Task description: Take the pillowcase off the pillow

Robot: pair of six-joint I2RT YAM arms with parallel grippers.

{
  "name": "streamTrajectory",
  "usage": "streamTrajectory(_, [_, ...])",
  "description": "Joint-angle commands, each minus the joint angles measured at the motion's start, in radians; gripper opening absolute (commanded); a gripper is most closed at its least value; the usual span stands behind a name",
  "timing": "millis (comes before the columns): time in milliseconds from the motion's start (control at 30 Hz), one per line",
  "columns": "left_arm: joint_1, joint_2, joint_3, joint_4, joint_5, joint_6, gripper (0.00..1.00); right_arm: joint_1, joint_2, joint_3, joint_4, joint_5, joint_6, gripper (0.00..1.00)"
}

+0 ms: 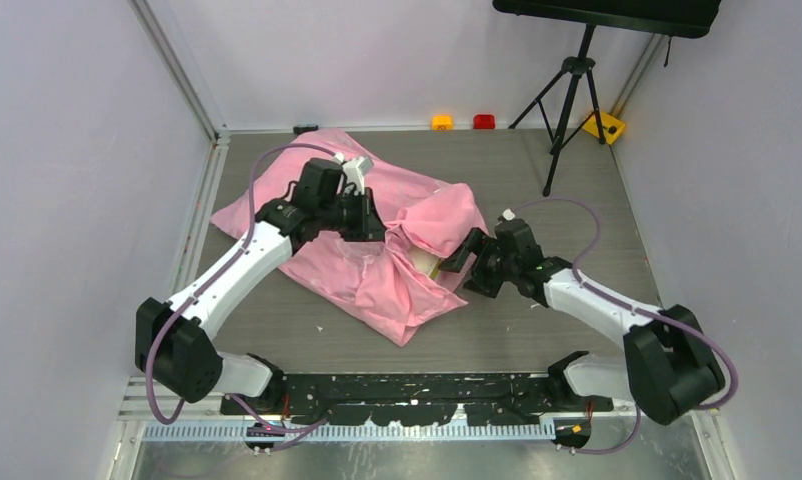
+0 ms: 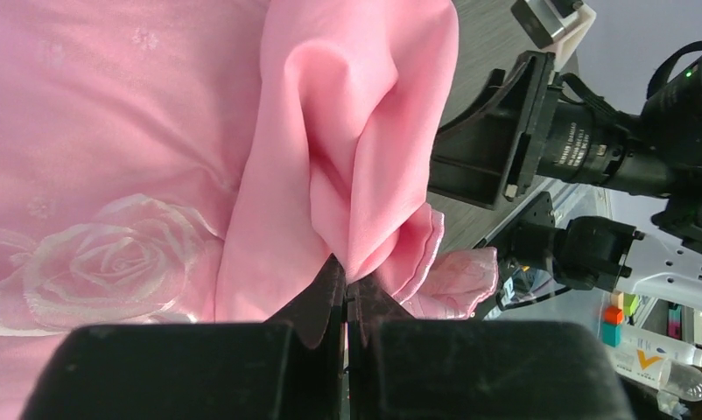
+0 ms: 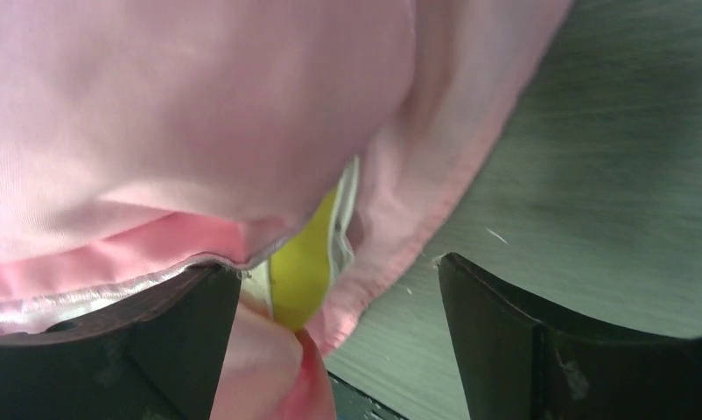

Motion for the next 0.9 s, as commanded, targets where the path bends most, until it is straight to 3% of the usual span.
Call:
streamTrajectory(0, [0.03,-0.024,0.033,-0.01,0.016,0.018,0.0,0.044,0.097,0.027,0.273,0.046,0.138,0.9])
streamTrajectory(200, [0.091,-0.044,-0.01,0.02,-0.025,-0.031,0.0,0.078,0.248,0.1,0.426,0.112,0.259,0.92])
streamTrajectory(433, [0.208,-0.073,-0.057,0.067,-0.019,-0.091,0.0,0.079,0.29,0.216,0.23,0.222,0.22,0.93])
streamTrajectory(533, [0.234,-0.063,-0.079,0.077,-0.022,-0.096,0.0,0.078,0.287,0.19,0.229,0.211,0.232,0.93])
streamTrajectory(867, [0.259,0.005,-0.159,0.038,-0.295,-0.017,0.0,0.083,0.283,0.042,0.354,0.179,0.286,0.93])
